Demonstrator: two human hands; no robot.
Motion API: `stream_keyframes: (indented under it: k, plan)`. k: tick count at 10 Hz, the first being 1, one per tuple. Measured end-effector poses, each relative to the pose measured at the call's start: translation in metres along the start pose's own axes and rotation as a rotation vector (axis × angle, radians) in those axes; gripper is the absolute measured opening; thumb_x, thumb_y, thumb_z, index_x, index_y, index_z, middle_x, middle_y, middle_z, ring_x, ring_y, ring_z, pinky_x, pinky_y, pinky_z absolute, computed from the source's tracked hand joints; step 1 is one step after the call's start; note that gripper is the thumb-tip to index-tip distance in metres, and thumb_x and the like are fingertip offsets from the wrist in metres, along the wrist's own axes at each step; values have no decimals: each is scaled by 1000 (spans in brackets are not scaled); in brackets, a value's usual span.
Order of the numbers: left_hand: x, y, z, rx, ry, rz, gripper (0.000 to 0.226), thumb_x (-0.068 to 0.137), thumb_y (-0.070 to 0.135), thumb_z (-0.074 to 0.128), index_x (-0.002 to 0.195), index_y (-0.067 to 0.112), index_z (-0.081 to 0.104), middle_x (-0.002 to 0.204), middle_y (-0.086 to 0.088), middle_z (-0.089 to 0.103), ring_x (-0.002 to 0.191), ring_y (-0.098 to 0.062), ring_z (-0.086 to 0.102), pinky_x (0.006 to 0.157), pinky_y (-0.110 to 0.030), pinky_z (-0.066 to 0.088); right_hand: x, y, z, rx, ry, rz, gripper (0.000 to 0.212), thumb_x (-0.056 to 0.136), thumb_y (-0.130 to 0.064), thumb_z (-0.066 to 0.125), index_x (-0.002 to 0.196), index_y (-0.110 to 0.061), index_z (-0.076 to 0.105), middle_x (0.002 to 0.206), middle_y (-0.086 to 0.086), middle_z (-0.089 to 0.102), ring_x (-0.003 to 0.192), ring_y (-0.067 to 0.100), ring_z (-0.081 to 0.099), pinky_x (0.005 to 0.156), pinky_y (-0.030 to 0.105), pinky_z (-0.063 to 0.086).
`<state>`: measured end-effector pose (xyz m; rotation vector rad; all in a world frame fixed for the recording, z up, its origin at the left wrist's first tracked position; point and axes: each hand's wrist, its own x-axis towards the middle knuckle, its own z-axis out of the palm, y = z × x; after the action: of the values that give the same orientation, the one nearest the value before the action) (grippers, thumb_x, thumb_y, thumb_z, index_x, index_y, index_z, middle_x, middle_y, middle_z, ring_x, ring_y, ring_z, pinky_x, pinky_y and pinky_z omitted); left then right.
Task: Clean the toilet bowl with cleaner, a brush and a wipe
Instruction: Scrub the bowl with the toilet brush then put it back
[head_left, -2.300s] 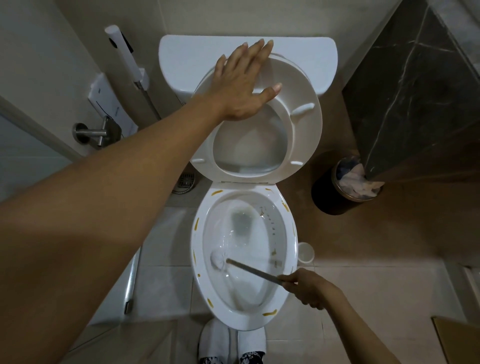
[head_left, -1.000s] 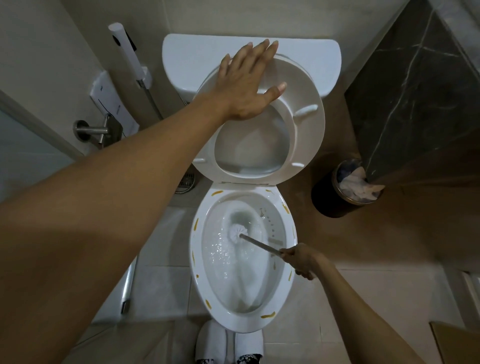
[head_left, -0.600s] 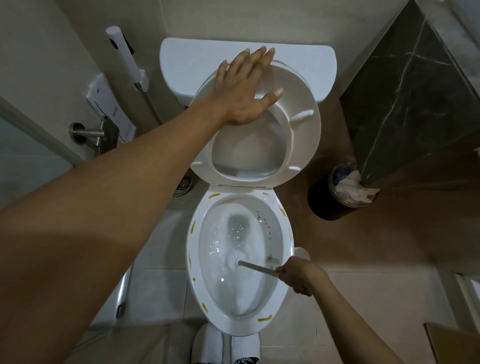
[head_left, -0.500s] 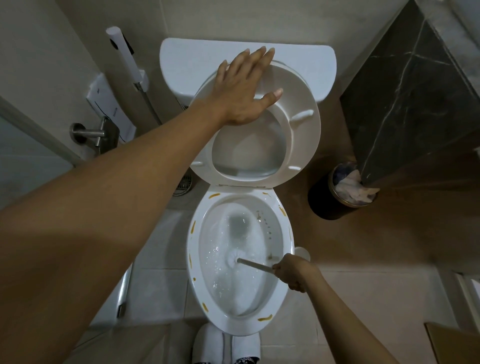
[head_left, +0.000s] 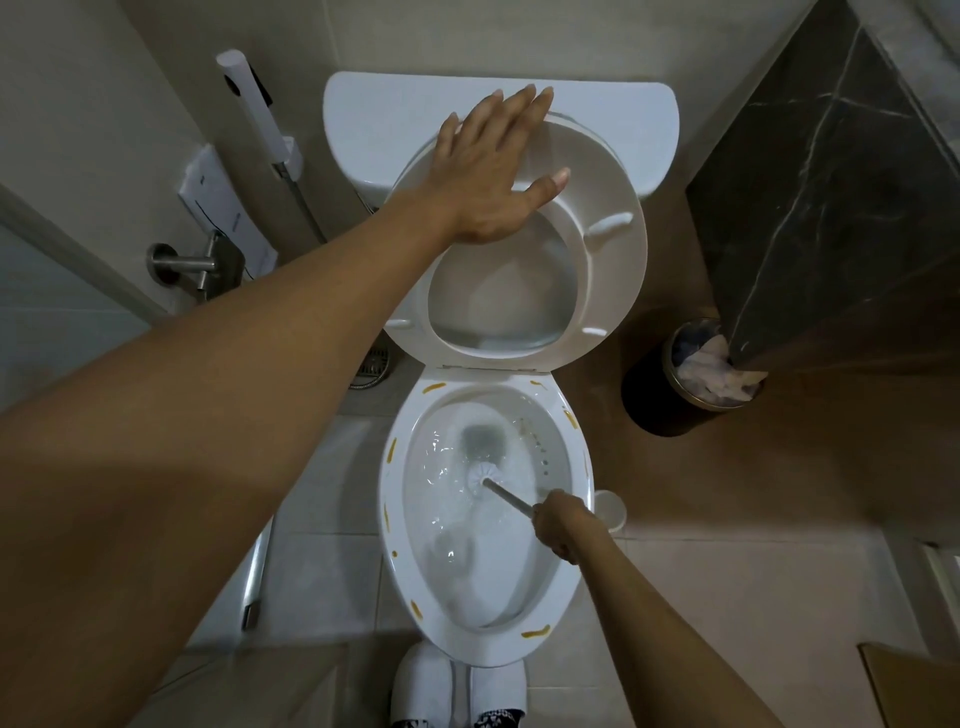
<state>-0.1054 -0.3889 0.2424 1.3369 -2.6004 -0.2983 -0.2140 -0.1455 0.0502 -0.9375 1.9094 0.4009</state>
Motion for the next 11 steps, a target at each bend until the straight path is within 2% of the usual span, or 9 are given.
stream_keyframes:
  k: [1, 2, 4, 6, 7, 8, 9, 10, 11]
  plan:
    - [0, 0, 0, -1, 1, 1, 72, 96, 58, 27, 152, 25, -4, 160, 3, -4, 147, -21, -7, 116, -48, -4, -1, 8, 11, -61, 3, -50, 31, 97, -13, 42, 123, -3, 54, 98, 9, 46, 87, 25, 46, 53, 25, 32]
    - [0, 0, 0, -17, 4, -2, 72, 96, 57, 28, 152, 25, -3, 160, 3, -4, 147, -20, -7, 116, -48, -4, -5, 31, 12, -125, 6, -67, 33, 97, -23, 40, 120, -5, 57, 95, 8, 49, 87, 26, 51, 69, 33, 41]
    - [1, 0, 0, -22, 8, -1, 72, 96, 57, 29, 152, 25, -3, 160, 3, -3, 147, -20, -6, 115, -48, -5, -15, 62, -10, -211, -3, -68, 34, 97, -32, 43, 115, -10, 62, 77, 0, 50, 58, 11, 41, 65, 29, 42]
    - [0, 0, 0, -16, 4, 1, 72, 96, 57, 28, 152, 25, -3, 160, 3, -3, 147, -21, -6, 115, -48, -4, -20, 66, -39, -198, 119, -35, 34, 98, -31, 43, 122, -13, 60, 99, 4, 59, 82, 21, 53, 58, 26, 47]
    - [0, 0, 0, -18, 7, 0, 72, 96, 57, 29, 152, 25, -3, 160, 3, -3, 147, -21, -6, 115, -48, -4, -18, 64, -49, -177, 236, 16, 33, 96, -29, 47, 124, -14, 58, 109, 8, 61, 95, 26, 63, 78, 34, 56]
    - [0, 0, 0, -13, 6, 3, 72, 96, 57, 28, 152, 25, -3, 160, 2, -3, 147, -21, -6, 116, -49, -4, -17, 66, -42, -179, 171, 17, 33, 97, -30, 46, 123, -13, 57, 109, 6, 61, 100, 25, 63, 75, 31, 53]
    - [0, 0, 0, -10, 8, 2, 72, 96, 57, 28, 152, 25, -3, 160, 3, -3, 147, -21, -6, 116, -49, -4, -20, 67, -29, -277, 74, -28, 35, 102, -30, 38, 131, -18, 54, 105, -1, 60, 87, 16, 59, 64, 25, 45]
    - [0, 0, 1, -9, 7, 5, 72, 96, 57, 28, 152, 25, -3, 160, 2, -3, 147, -21, -6, 116, -49, -4, -14, 69, -31, -108, 228, -14, 27, 99, -24, 42, 118, -15, 60, 84, -2, 55, 73, 17, 52, 65, 29, 44]
    - [0, 0, 0, -7, 8, 4, 72, 96, 57, 28, 152, 24, -2, 160, 2, -3, 147, -21, -5, 116, -49, -3, -14, 67, -22, -88, 265, -46, 26, 98, -21, 38, 117, -19, 57, 101, 5, 62, 80, 22, 54, 68, 31, 45]
